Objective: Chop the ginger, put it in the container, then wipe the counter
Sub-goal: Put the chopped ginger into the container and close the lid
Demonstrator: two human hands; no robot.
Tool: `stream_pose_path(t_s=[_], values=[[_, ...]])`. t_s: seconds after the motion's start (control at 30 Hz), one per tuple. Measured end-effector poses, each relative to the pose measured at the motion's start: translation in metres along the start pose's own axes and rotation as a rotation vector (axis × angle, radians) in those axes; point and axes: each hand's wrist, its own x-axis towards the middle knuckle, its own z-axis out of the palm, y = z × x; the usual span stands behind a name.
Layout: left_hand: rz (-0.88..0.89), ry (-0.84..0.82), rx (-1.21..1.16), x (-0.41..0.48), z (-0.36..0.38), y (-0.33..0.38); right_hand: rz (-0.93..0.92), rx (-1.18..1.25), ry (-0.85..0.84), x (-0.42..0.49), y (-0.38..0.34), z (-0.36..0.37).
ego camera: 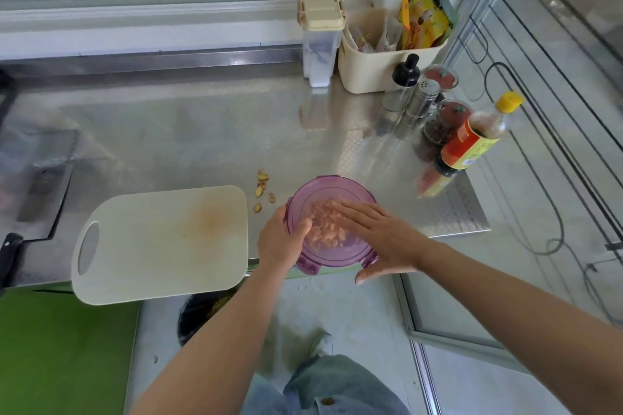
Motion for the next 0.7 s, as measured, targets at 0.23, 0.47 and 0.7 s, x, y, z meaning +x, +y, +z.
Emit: stream_pose_path(t_s=[0.23,0.47,0.7], values=[[0.035,0.028,0.034,-0.002,0.001,-0.001,0.082,-0.116,0.059,0.015,-0.005,0.013],[0.030,0.056,0.022,-0.003,0.004,-0.002,0.137,-0.078,0.110,0.011,-0.012,0.015],[-0.093,0.377,-0.294,-0.020,0.030,0.013,0.215,0.118,0.218,0.025,-0.018,-0.004]])
